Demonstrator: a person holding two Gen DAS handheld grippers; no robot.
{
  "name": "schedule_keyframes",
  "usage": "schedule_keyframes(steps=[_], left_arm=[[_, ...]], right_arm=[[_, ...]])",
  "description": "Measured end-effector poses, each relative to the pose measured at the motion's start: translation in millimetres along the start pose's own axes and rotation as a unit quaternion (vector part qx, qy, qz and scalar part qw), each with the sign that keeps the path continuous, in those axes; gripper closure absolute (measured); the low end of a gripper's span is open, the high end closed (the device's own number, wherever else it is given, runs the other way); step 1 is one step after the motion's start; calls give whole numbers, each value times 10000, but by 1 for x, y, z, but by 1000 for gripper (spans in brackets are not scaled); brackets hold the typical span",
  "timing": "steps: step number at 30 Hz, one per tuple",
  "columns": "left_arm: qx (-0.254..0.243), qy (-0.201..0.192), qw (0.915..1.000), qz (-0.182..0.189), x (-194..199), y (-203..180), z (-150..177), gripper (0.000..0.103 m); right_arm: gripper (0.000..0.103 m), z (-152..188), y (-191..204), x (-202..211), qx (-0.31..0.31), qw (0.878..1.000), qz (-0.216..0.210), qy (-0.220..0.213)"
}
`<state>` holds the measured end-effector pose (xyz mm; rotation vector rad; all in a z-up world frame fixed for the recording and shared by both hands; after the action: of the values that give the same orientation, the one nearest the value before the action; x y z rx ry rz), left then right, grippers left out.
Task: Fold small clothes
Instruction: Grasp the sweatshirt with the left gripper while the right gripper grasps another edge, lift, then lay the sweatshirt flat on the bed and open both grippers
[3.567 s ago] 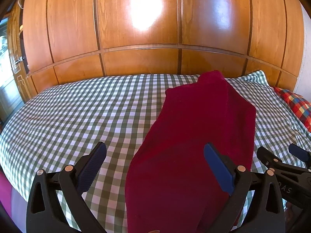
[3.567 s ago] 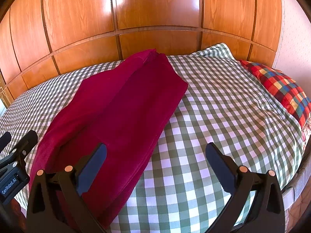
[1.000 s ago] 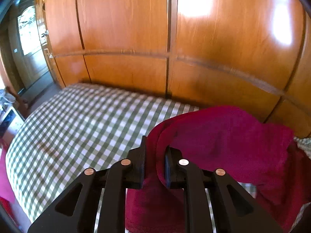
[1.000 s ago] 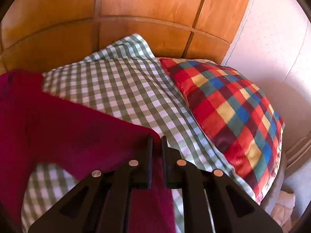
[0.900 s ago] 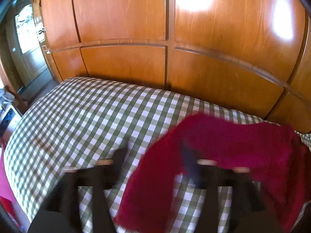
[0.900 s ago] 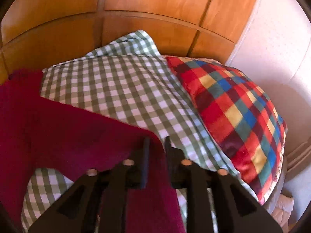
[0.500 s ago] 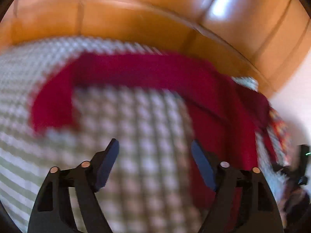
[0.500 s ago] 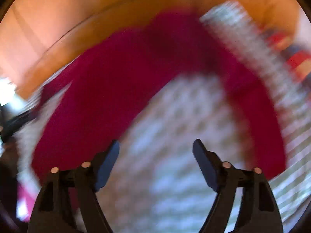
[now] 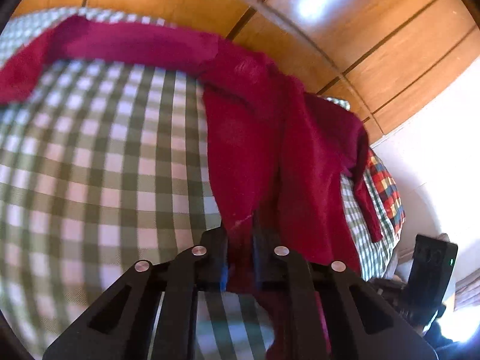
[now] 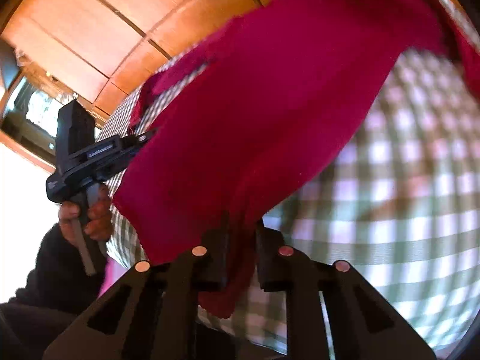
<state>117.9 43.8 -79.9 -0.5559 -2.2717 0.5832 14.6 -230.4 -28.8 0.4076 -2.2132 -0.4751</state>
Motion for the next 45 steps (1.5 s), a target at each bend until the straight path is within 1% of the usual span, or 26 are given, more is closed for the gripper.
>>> schedule_keyframes(steps=[4, 7, 11, 13, 15, 16, 17, 18, 19, 20, 21, 22, 24, 26, 27, 28, 29, 31, 33, 35, 37, 38, 40, 42, 43, 45], left_arm=[[-200, -164, 9997, 24, 49, -7, -1, 93], [-113, -146, 9998, 43, 78, -12, 14, 93], [86, 89, 9997, -221, 110, 5, 46, 93], [250, 234, 9986, -396, 111, 17, 64, 93], [475, 266, 9971, -529, 110, 28, 75, 92], [667, 205, 9964, -484, 111, 33, 77, 91], [943, 112, 9952, -255, 115, 38, 76, 87], [1230, -55, 9923, 92, 123, 41, 75, 67], [1391, -201, 9898, 235, 129, 42, 73, 45], [1455, -395, 9883, 222, 136, 43, 71, 39], [1320, -482, 9900, 122, 138, 42, 70, 35], [1170, -438, 9922, 65, 133, 36, 72, 35], [974, -219, 9950, -41, 121, 31, 79, 36], [552, 214, 9979, -279, 102, 21, 95, 52], [146, 432, 9972, -601, 92, 15, 104, 76], [-62, 449, 9958, -798, 90, 14, 109, 84], [-104, 370, 9956, -858, 93, 14, 109, 87], [143, 165, 9956, -910, 102, 22, 102, 88], [308, -279, 9932, -1091, 119, 37, 82, 88], [420, -698, 9855, -1490, 135, 58, 58, 80], [462, -995, 9717, -2090, 147, 81, 35, 39], [425, -1264, 9610, -2424, 156, 93, 21, 36], [232, -1545, 9440, -2907, 165, 112, -2, 32], [-35, -1587, 9287, -3352, 159, 130, -27, 25], [-149, -1569, 9234, -3499, 155, 136, -35, 22], [-420, -1453, 9117, -3821, 137, 148, -56, 22]], right_arm=[[91, -3, -13, 52, 502, 9977, 299, -337], [91, 4, -42, 82, 823, 9936, 708, -316], [91, 26, -88, 97, 925, 9852, 1442, 15], [91, 41, -104, 93, 814, 9842, 1558, 223], [90, 50, -103, 82, 1007, 9798, 1675, 432], [83, 50, -100, 82, 1128, 9772, 1726, 499], [79, 51, -98, 81, 1219, 9752, 1774, 515], [77, 47, -96, 82, 1333, 9728, 1837, 464], [66, 42, -93, 81, 1377, 9716, 1880, 404], [52, 37, -92, 82, 1423, 9700, 1945, 314], [43, 36, -90, 85, 1469, 9683, 2010, 189], [36, 31, -84, 88, 1521, 9672, 2034, 28], [33, 17, -74, 84, 1505, 9685, 1967, -271], [25, 8, -64, 73, 1503, 9700, 1855, -453], [23, 5, -56, 66, 1544, 9701, 1799, -529], [19, 1, -48, 59, 1559, 9702, 1763, -583], [18, -3, -40, 49, 1550, 9715, 1673, -649], [18, -12, -31, 26, 1489, 9753, 1481, -686], [18, -17, -17, 6, 1438, 9777, 1347, -723], [18, -24, -8, -10, 1432, 9784, 1281, -761], [18, -31, -3, -29, 1462, 9773, 1307, -805], [17, -33, -3, -36, 1474, 9767, 1332, -816], [17, -33, -2, -53, 1466, 9755, 1431, -798], [17, -30, -4, -73, 1405, 9749, 1570, -718], [17, -27, -4, -79, 1391, 9743, 1633, -693], [14, -25, -8, -91, 1433, 9707, 1775, -756]])
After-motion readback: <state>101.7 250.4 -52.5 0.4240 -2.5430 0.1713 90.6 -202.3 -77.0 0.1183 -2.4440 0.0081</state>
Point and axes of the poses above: each gripper's, at about its wrist camera, not at the fingertips, and x roughly against the way its jaws point, y to its left, z to its underside, the point moved 3 cm from there along -x, roughly the way its jaws point, and after that the axes turned 15 degrees about -y, right-handed, at the moved point
